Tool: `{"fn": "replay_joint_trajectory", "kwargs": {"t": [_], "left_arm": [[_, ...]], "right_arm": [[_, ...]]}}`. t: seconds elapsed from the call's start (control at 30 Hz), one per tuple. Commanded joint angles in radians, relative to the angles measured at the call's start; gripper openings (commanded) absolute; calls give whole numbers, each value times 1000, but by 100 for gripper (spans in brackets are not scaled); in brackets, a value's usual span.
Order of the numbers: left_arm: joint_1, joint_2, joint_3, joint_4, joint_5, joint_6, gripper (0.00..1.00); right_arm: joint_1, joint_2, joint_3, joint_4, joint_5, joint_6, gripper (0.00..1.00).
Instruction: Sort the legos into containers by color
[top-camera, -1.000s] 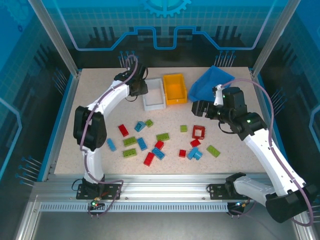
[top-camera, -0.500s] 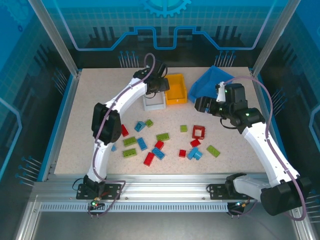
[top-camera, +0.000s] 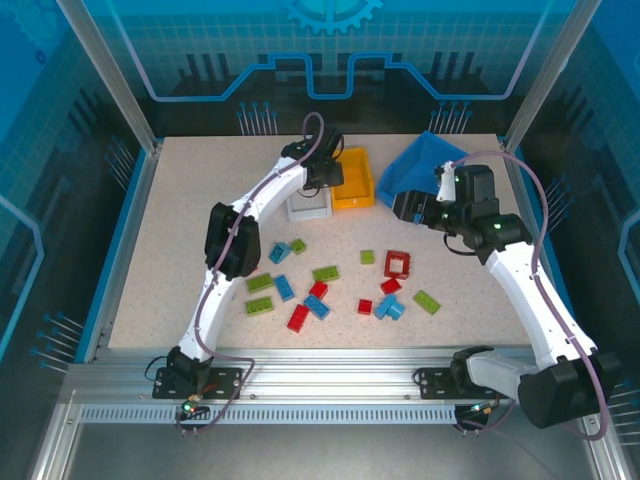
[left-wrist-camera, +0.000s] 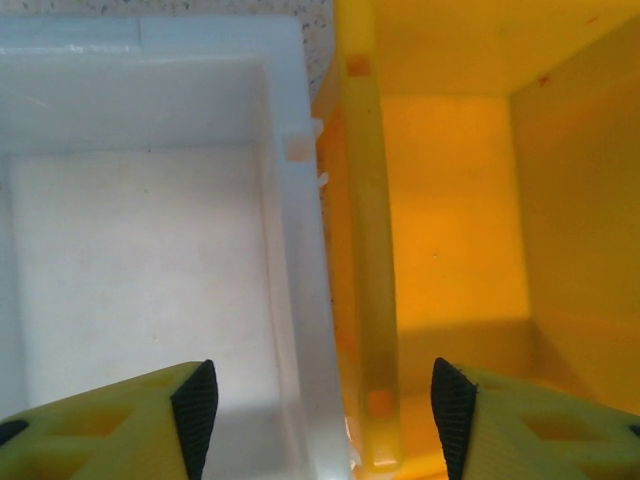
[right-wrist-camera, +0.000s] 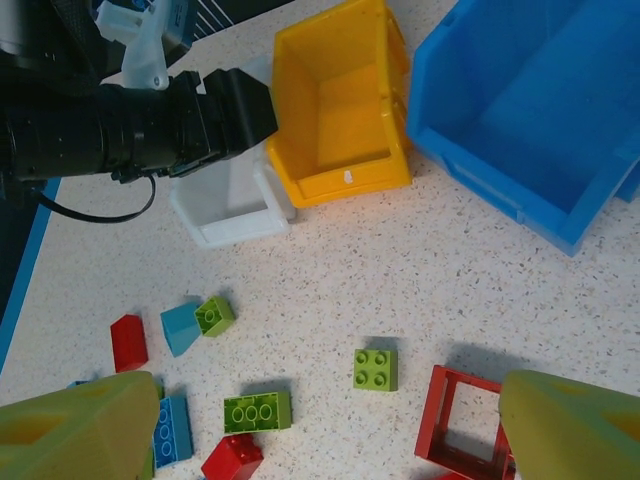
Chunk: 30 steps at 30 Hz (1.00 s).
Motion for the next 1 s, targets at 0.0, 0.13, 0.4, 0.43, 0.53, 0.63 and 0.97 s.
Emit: {"fn": "replay_joint_trajectory", "kwargs": {"t": [0.0, 0.13, 0.4, 0.43, 0.53, 0.63, 0.97], "left_arm": [[-4, 39, 45, -21, -5, 72, 58], [-5, 56, 56, -6, 1, 109, 51], [-10, 50, 62, -5, -3, 180, 29], [-9, 42, 56, -9, -11, 187, 26], [-10, 8, 10, 1, -38, 205, 23], [-9, -35, -52, 16, -63, 217, 21], [5, -200, -299, 74, -136, 194, 18]], "right_arm": [[-46, 21, 1, 12, 4, -9, 90], [-112, 65, 17, 31, 31, 6, 90], [-228, 319, 130, 72, 100, 10, 86], [-239, 363, 155, 75, 100, 9, 86], [-257, 488, 247, 65, 110, -11, 84], [-258, 631, 361, 26, 134, -50, 80], [-201, 939, 650, -151, 181, -114, 58]]}}
